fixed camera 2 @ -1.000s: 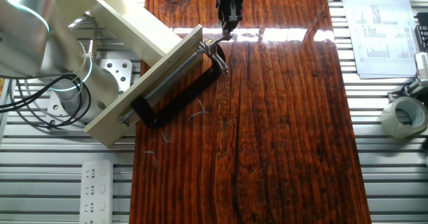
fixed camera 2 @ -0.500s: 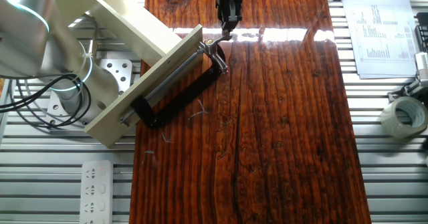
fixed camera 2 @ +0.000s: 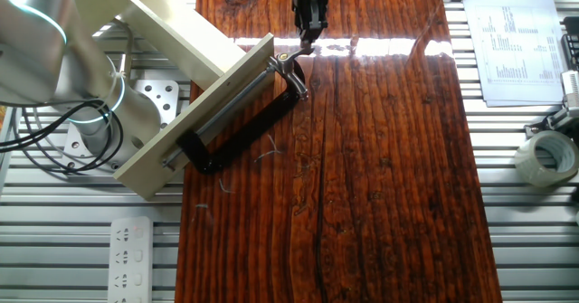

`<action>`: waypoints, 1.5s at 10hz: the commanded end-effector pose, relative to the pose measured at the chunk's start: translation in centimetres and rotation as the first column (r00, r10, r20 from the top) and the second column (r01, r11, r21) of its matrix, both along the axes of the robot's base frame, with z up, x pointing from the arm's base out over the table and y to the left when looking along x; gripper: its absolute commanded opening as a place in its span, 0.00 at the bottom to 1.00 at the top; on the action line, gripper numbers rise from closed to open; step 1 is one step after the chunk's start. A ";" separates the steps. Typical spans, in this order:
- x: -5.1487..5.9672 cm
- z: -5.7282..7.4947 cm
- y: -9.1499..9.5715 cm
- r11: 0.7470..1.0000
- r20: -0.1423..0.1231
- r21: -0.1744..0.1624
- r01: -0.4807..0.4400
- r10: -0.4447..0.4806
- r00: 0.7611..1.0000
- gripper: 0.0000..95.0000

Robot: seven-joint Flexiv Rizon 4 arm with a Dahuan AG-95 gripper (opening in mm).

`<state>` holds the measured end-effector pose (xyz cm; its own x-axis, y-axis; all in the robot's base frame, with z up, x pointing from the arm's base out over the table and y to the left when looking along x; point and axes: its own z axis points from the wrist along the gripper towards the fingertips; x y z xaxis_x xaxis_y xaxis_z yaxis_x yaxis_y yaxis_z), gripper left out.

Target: Turn off the water tap

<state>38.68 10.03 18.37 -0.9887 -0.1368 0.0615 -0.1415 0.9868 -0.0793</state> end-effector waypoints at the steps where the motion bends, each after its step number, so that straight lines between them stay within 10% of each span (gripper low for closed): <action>1: 0.9 1.6 2.4 0.999 -0.017 0.035 0.014 -0.013 1.000 0.00; 11: 0.3 -0.2 2.8 0.996 -0.029 0.089 0.030 -0.027 0.999 0.00; 15: 0.2 -1.5 3.9 0.995 -0.113 0.081 0.056 -0.046 0.993 0.00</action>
